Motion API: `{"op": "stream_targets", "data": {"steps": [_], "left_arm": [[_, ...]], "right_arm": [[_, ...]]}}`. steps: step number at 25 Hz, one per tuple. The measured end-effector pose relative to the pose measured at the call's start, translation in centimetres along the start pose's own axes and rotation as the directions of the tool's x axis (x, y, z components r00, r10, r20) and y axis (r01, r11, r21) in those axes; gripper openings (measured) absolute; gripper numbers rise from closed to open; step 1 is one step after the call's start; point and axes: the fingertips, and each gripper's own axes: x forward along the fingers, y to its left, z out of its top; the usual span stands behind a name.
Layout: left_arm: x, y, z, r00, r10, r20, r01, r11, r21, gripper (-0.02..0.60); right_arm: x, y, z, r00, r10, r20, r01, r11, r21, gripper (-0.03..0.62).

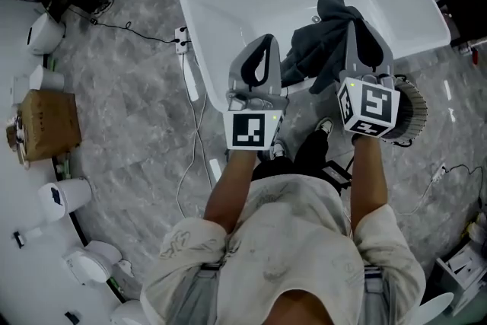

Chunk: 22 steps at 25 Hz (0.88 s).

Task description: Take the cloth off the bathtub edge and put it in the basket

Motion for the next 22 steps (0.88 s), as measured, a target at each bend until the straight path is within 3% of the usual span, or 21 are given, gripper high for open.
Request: {"op": "stream_targets", "data": {"steps": [13, 18, 22], "left_arm": [[4.8, -1.4, 8.6, 0.991, -0.107, 0.082, 0.106, 0.994, 0.022, 0.0], [6.8, -4.1, 11.0, 0.98, -0.169, 0.107, 0.166, 0.985, 0.036, 0.0], [8.7, -6.8, 11.3, 0.97, -0.214, 0.116, 0.21, 0.977, 0.047, 0.0]], "right_arm": [[-0.3, -3.3, 16.6, 0.959, -0.06, 0.278, 0.091, 0.991, -0.101, 0.032], [-0.9, -5.9, 20.2, 0.946, -0.087, 0.312, 0.13, 0.985, -0.118, 0.032], [-0.9, -8.8, 20.7, 0.945, -0.109, 0.308, 0.154, 0.98, -0.125, 0.032]]}}
